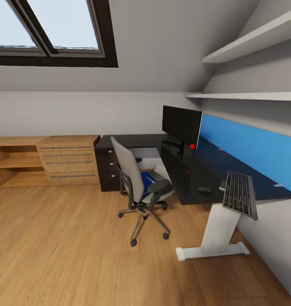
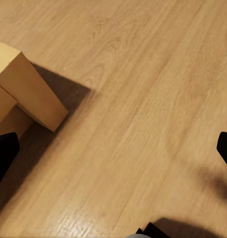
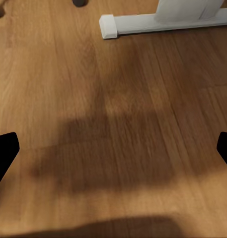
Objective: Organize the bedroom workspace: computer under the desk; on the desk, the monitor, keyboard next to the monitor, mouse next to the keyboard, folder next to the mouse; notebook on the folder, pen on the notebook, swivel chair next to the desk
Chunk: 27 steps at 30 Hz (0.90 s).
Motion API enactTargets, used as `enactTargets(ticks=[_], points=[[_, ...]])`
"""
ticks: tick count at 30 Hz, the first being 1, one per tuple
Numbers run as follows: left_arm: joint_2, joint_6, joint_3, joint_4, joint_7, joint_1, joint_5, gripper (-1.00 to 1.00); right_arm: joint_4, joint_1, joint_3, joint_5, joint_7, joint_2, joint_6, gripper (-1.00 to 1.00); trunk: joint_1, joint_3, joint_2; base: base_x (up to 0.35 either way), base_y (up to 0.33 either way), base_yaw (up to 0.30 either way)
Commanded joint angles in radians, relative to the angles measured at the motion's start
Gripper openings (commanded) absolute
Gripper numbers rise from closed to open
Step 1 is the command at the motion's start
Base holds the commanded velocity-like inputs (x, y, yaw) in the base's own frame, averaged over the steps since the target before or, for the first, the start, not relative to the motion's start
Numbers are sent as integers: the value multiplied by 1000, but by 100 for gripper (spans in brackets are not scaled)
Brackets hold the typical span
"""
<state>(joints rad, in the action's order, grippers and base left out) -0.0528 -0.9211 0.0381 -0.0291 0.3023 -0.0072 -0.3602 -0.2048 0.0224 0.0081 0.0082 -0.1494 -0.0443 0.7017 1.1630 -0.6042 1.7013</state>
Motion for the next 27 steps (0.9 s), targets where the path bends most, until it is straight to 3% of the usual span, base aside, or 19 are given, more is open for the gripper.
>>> enactTargets(ticks=[1, 27], points=[[0, -2, 3, 0, 1, 0, 2, 100, 1, 1, 1, 1, -4, 0, 2, 100, 4, -4, 8, 0, 0, 0], [-1, -1, 2, 0, -1, 0, 3, 100, 2, 1, 1, 1, -4, 0, 2, 100, 104, -86, 190, 0, 14, 0]])
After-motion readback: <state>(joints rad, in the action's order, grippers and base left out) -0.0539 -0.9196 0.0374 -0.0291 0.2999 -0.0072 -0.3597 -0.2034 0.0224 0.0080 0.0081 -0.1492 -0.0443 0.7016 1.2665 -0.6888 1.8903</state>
